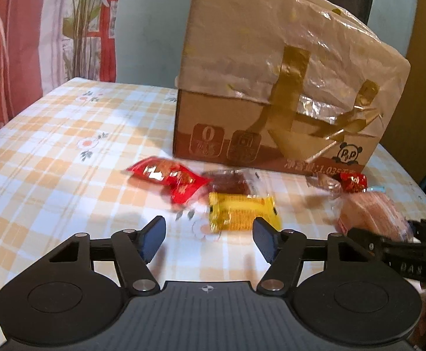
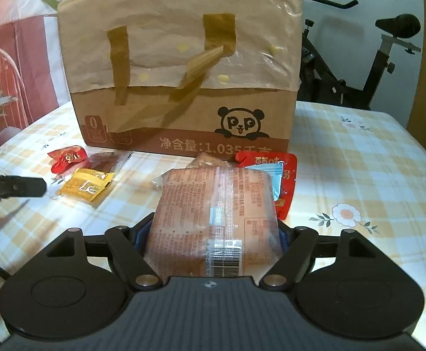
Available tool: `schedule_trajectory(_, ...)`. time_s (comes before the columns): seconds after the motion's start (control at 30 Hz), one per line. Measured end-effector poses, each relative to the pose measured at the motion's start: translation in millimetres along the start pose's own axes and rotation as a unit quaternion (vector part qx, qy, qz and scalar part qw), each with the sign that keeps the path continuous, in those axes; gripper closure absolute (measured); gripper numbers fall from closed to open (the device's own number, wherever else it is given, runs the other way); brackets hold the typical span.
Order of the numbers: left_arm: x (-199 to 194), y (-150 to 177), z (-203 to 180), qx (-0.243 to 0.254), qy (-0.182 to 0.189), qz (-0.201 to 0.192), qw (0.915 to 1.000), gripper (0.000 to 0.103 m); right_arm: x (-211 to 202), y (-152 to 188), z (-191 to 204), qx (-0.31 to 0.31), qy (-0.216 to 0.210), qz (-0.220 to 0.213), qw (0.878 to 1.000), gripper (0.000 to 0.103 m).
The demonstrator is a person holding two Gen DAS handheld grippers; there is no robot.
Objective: Organize snacks
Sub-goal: 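Grasp the wrapped bread loaf with the right tool, then grasp the yellow wrapped candy with the left tool while the right tool holds the loaf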
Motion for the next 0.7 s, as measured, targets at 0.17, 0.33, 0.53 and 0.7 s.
schedule_trajectory(0.17, 23.8, -20.4, -4.1, -0.003, 0.036, 0.015, 0.9992, 0.039, -0.4, 0.5, -0.1, 0.002, 0.0, -0.001, 1.0, 0.025)
schedule_trajectory(0.33, 48.7, -39.2, -17.6, 0.02, 0.047, 0.021, 0.9985, 0.044, 0.0, 1.0, 0.5, 0.001, 0.001, -0.002, 1.0, 0.025)
schedule_trajectory(0.53, 62.2, -43.3, -25.6, 0.049, 0.071, 0.048, 0.9951, 0.044, 1.2, 1.3, 0.6, -0.001, 0.001, 0.001, 1.0, 0.025)
schedule_trajectory(0.7, 54.8, -31.2, -13.3, 0.01, 0.088, 0.066, 0.9939, 0.045, 1.8, 1.2, 0.5, 0.0, 0.001, 0.002, 1.0, 0.024)
Point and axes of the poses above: each gripper's, at about its wrist camera, not at the fingertips, and x roughly the way its jaws point, z to its left, y to its underside, the point moved 3 cm from there along x, roughly the way its jaws point, and after that the axes turned 7 degrees about -y, right-handed, at the moved point
